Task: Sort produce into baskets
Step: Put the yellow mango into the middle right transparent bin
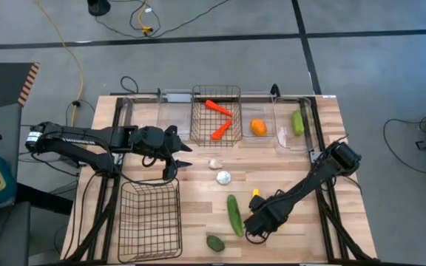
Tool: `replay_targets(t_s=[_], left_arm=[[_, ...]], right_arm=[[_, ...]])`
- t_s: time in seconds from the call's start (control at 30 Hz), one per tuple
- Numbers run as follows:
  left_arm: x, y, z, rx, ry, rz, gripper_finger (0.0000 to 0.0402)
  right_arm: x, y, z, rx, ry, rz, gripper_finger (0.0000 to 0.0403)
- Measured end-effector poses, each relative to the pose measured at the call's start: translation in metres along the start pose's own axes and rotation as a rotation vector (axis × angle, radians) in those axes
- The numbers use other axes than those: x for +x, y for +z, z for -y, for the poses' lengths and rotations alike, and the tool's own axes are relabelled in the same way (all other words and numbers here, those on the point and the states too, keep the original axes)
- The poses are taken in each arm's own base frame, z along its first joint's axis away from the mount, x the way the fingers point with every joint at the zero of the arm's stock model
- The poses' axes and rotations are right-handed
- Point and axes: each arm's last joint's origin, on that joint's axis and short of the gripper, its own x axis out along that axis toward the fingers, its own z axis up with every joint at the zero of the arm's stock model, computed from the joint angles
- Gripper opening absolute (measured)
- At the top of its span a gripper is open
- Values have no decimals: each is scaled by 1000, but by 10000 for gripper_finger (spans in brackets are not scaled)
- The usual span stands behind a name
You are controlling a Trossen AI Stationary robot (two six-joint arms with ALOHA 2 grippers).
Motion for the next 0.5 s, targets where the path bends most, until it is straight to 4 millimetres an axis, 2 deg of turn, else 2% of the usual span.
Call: replay_targets(t_s=[0.13, 0.27, 0.5], left_arm=[[0, 0, 0, 0, 0, 0, 234], [0, 0, 0, 0, 0, 0, 234], [0, 0, 0, 1, 0, 2, 234]], right_arm=[[-25, 3, 15, 25, 43, 52, 311], [-53, 10, 38, 73, 69, 189, 311], [-100, 29, 92, 221, 51, 508, 311]])
